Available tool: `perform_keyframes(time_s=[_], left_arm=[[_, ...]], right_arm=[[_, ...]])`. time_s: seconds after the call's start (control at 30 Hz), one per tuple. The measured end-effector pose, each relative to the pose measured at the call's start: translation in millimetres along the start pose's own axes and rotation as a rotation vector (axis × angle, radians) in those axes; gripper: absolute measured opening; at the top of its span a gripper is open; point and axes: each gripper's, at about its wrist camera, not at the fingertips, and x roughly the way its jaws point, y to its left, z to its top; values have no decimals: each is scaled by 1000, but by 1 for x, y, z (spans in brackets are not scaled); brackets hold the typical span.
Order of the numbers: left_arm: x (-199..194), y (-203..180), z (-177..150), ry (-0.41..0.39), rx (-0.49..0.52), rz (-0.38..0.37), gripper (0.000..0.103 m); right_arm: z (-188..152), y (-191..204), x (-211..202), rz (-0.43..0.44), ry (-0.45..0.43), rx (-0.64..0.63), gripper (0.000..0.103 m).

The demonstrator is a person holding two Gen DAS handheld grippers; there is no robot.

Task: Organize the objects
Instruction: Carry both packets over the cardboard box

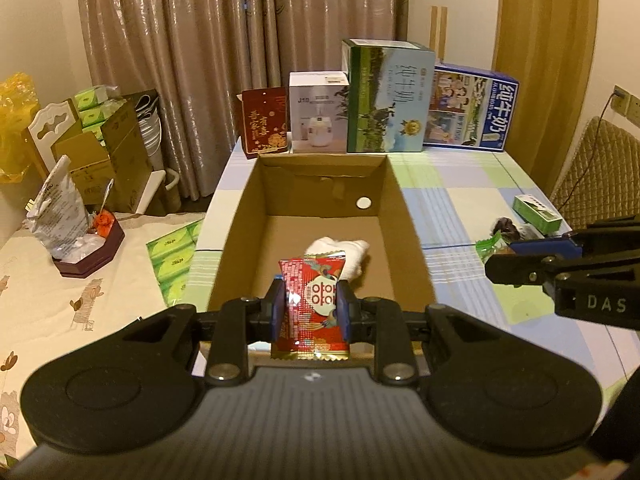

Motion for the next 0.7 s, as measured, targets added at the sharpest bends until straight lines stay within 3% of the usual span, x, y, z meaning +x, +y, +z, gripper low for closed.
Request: perform_keyframes(time_s=[0.7], left_arm=[[83,23,29,46,38,-13,22]], right_arm=[[31,-20,83,27,39,59,20]])
